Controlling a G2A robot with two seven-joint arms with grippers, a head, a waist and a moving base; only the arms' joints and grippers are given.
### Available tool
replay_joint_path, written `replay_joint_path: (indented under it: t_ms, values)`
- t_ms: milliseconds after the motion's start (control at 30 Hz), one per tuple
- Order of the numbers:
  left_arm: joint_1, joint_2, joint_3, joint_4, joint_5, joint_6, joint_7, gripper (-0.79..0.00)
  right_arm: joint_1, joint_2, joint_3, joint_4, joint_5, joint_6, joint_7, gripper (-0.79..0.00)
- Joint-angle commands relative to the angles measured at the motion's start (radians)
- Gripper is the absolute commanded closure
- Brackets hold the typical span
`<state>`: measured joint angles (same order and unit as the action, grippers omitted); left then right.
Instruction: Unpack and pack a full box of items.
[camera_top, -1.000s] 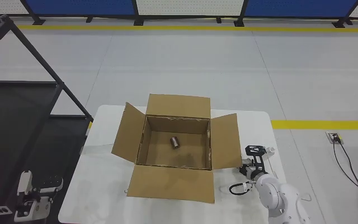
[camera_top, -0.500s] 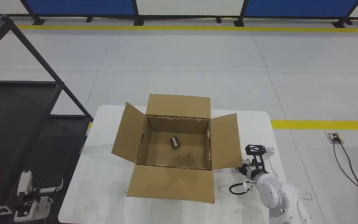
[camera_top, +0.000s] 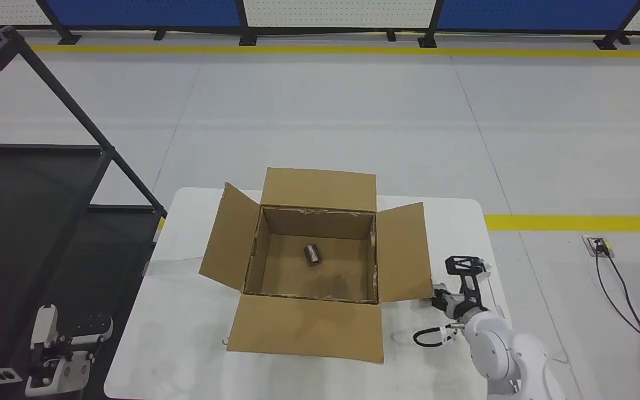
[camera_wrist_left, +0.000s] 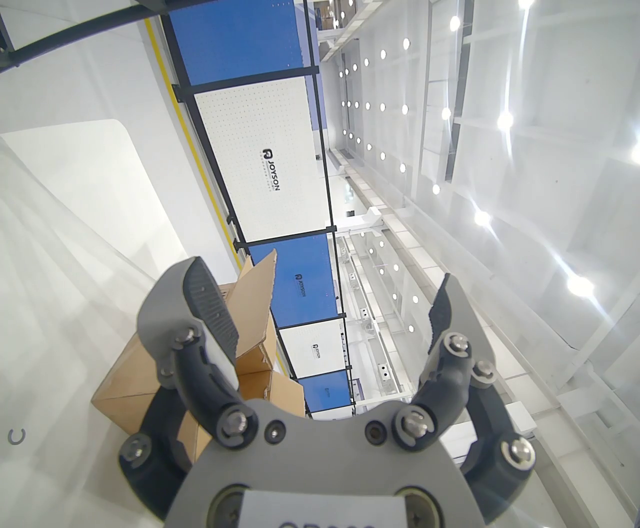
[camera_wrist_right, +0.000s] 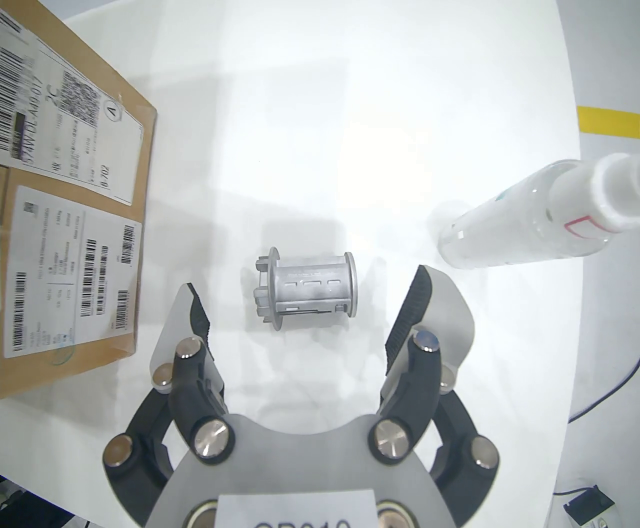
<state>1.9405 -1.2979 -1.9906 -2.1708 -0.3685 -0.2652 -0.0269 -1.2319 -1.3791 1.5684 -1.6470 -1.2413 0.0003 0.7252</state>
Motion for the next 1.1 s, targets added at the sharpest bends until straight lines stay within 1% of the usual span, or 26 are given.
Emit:
replay_joint_path:
  t_ms: [0, 67, 233, 333, 500, 600, 667, 700, 800, 900, 1000, 1067]
  values:
    - [0.0, 0.0, 0.0, 0.0, 0.0, 0.0, 0.0, -0.785, -0.026, 0.002, 0.009, -0.063, -0.002, 0.005, -0.006, -0.733]
    - [0.0, 0.0, 0.0, 0.0, 0.0, 0.0, 0.0, -0.785, -0.057, 0.003, 0.019, -0.133, -0.026, 0.052, -0.025, -0.785]
    - [0.0, 0.0, 0.0, 0.0, 0.0, 0.0, 0.0, -0.785, -0.137, 0.001, 0.0, -0.307, -0.07, 0.134, -0.071, -0.785]
    - [0.0, 0.0, 0.0, 0.0, 0.0, 0.0, 0.0, -0.785, -0.156, -0.001, -0.022, -0.366, -0.103, 0.173, -0.07, -0.785]
    - [0.0, 0.0, 0.0, 0.0, 0.0, 0.0, 0.0, -0.785, -0.159, -0.002, -0.042, -0.403, -0.132, 0.206, -0.066, -0.785]
    - [0.0, 0.0, 0.0, 0.0, 0.0, 0.0, 0.0, -0.785, -0.161, -0.004, -0.046, -0.412, -0.125, 0.219, -0.09, -0.785]
    - [0.0, 0.0, 0.0, 0.0, 0.0, 0.0, 0.0, -0.785, -0.167, -0.005, -0.045, -0.42, -0.117, 0.233, -0.112, -0.785]
    - [0.0, 0.0, 0.0, 0.0, 0.0, 0.0, 0.0, -0.785, -0.171, -0.006, -0.044, -0.424, -0.114, 0.242, -0.128, -0.767]
    - [0.0, 0.0, 0.0, 0.0, 0.0, 0.0, 0.0, -0.785, -0.189, -0.007, -0.051, -0.443, -0.103, 0.243, -0.172, -0.785]
    - [0.0, 0.0, 0.0, 0.0, 0.0, 0.0, 0.0, -0.785, -0.212, -0.009, -0.062, -0.479, -0.107, 0.256, -0.225, -0.785]
    - [0.0, 0.0, 0.0, 0.0, 0.0, 0.0, 0.0, -0.785, -0.23, -0.014, -0.09, -0.522, -0.134, 0.316, -0.282, -0.785]
    - [0.0, 0.0, 0.0, 0.0, 0.0, 0.0, 0.0, -0.785, -0.231, -0.016, -0.126, -0.55, -0.144, 0.313, -0.308, -0.785]
